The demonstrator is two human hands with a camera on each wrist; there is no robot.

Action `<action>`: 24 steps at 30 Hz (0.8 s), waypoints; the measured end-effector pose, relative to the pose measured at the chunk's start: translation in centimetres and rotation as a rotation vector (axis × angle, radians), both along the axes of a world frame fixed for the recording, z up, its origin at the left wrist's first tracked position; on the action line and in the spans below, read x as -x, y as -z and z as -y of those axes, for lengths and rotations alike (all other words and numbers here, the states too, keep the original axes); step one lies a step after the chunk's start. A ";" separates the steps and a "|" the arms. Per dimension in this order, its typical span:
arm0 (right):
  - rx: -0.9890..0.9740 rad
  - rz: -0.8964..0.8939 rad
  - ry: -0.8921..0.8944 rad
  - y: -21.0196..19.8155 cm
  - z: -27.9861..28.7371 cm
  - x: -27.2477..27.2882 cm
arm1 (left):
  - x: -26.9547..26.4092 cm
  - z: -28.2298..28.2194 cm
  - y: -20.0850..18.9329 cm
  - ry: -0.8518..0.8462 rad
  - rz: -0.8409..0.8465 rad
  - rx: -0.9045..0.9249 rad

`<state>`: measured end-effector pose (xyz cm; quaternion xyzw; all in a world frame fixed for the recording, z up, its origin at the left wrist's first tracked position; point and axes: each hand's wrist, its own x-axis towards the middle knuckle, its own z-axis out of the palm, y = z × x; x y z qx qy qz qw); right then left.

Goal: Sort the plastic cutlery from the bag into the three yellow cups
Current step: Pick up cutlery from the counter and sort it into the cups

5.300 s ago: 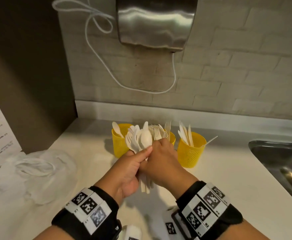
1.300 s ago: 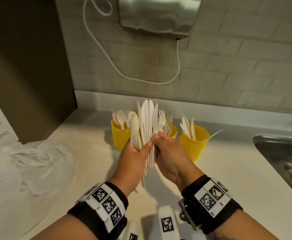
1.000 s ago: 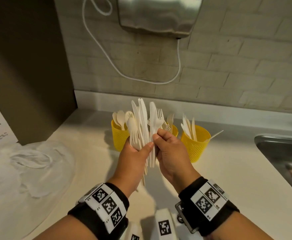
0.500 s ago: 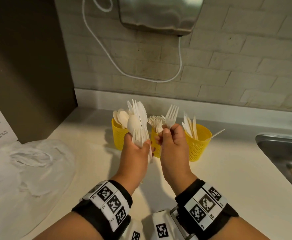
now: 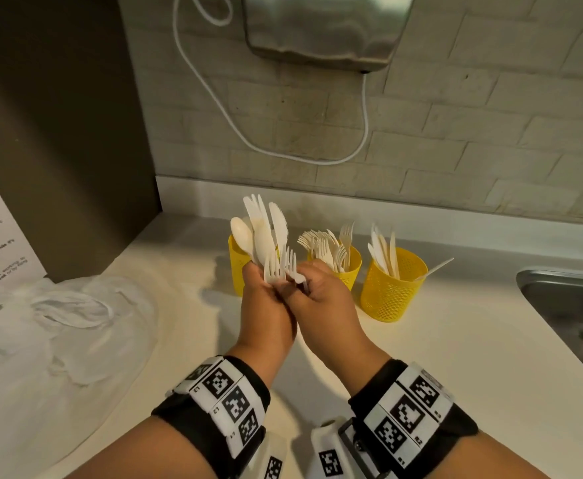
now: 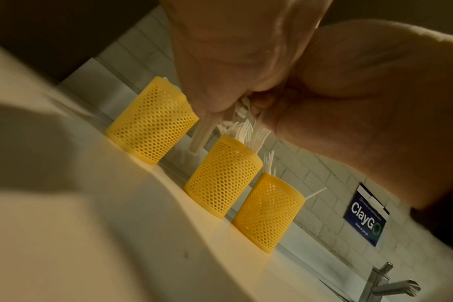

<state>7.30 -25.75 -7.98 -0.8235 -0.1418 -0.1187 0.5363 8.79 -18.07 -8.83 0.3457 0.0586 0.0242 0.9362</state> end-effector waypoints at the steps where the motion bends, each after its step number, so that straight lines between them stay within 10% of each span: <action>1: -0.009 0.020 0.013 -0.2 -0.2 -0.2 | 0.1 0.0 0.0 0.001 -0.005 0.000; 12: -0.778 0.196 0.094 -9.1 2.9 -3.2 | 1.0 -0.3 1.4 -0.094 0.117 -0.756; 24: -0.212 0.230 0.405 -2.6 4.6 -8.1 | 0.7 -1.5 2.0 -0.181 0.105 -0.733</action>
